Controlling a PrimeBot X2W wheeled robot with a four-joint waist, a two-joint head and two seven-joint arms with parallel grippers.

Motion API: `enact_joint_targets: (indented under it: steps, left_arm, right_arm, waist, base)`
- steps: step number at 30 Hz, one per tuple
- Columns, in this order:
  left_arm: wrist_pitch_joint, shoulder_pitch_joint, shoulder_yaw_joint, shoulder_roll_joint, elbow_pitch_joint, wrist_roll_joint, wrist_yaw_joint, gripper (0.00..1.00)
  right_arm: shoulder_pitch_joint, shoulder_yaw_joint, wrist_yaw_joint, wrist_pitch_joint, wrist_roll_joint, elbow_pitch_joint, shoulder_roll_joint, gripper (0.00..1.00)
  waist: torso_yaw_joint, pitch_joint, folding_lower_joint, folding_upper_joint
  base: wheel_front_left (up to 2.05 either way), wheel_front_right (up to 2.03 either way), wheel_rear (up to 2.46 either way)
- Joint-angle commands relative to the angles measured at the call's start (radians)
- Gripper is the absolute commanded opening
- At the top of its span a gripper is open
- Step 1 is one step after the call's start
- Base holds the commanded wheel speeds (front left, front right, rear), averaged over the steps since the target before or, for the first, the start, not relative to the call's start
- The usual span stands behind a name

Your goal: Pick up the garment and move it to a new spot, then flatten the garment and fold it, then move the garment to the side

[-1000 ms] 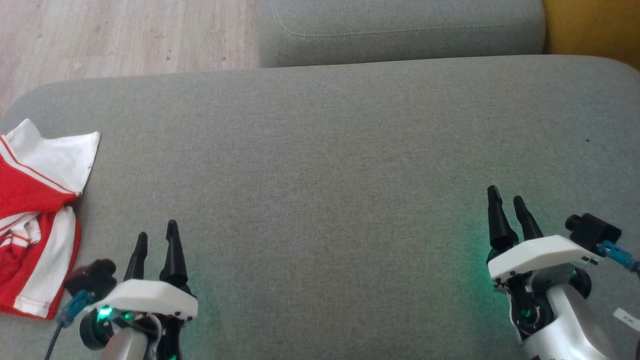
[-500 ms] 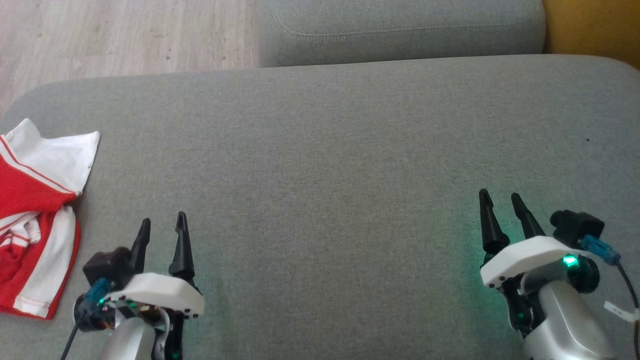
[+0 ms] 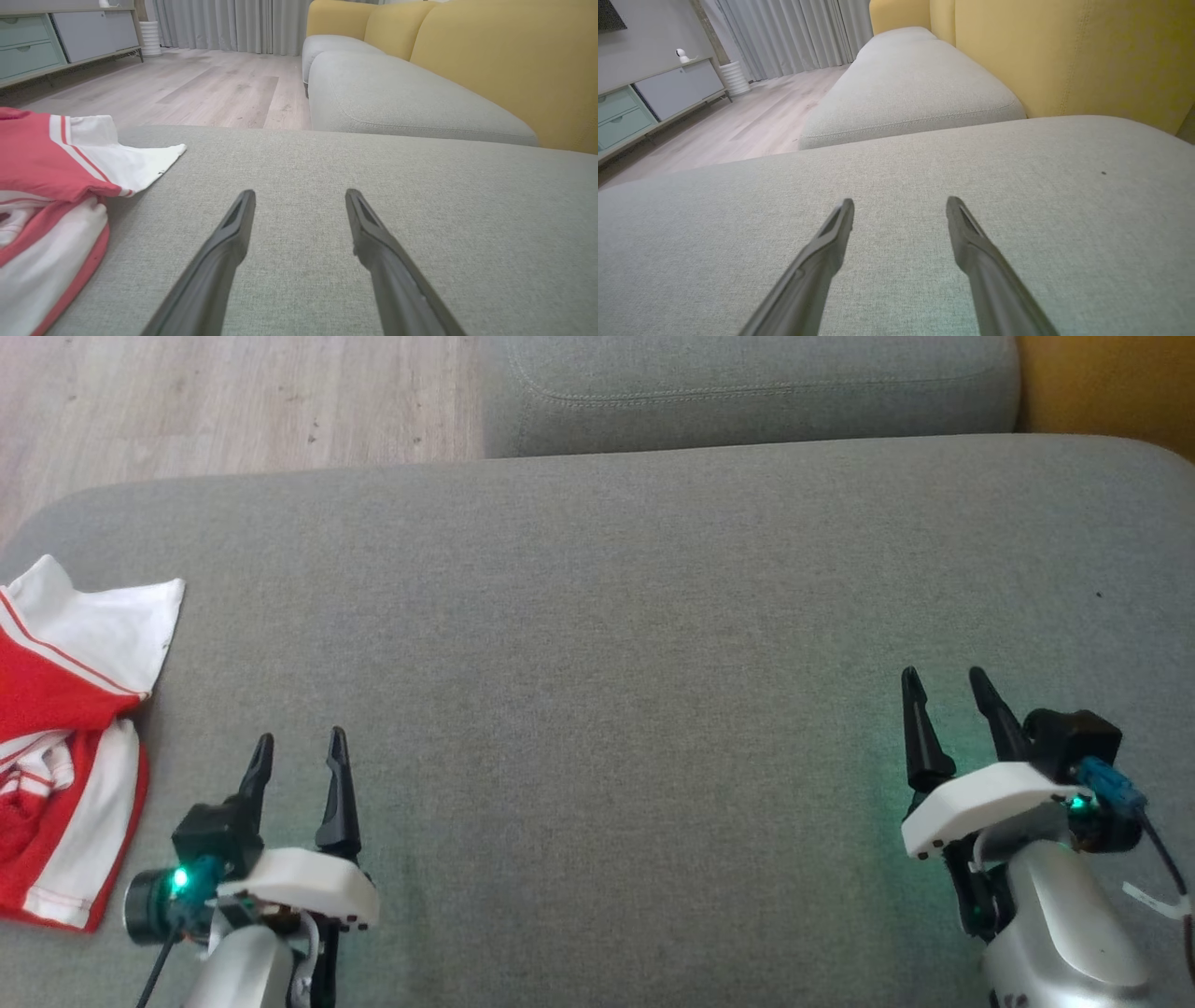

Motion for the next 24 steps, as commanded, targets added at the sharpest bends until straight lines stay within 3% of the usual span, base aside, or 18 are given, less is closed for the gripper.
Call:
enact_joint_targets:
  steps: [1, 18, 24]
  left_arm:
    - [-0.019, -0.058, 0.038, 0.021, -0.026, 0.029, 0.005, 1.0]
    - [-0.069, 0.009, 0.062, -0.006, -0.013, 0.229, 0.022, 1.0]
    - [-0.08, 0.045, 0.091, -0.021, -0.02, 0.263, 0.032, 1.0]
  right_arm:
    - [-0.047, 0.013, -0.001, -0.019, -0.034, -0.036, 0.007, 1.0]
    - [-0.003, 0.016, -0.001, -0.07, -0.245, -0.033, 0.02, 1.0]
    - [0.028, 0.021, -0.001, -0.08, -0.256, -0.036, 0.021, 1.0]
  waist:
    - [-0.001, 0.0, -0.0001, 0.0]
    - [-0.004, -0.015, -0.0001, 0.0]
    - [-0.008, -0.023, -0.0001, 0.0]
  base:
    - [0.0, 0.0, 0.0]
    - [0.0, 0.0, 0.0]
    - [0.0, 0.0, 0.0]
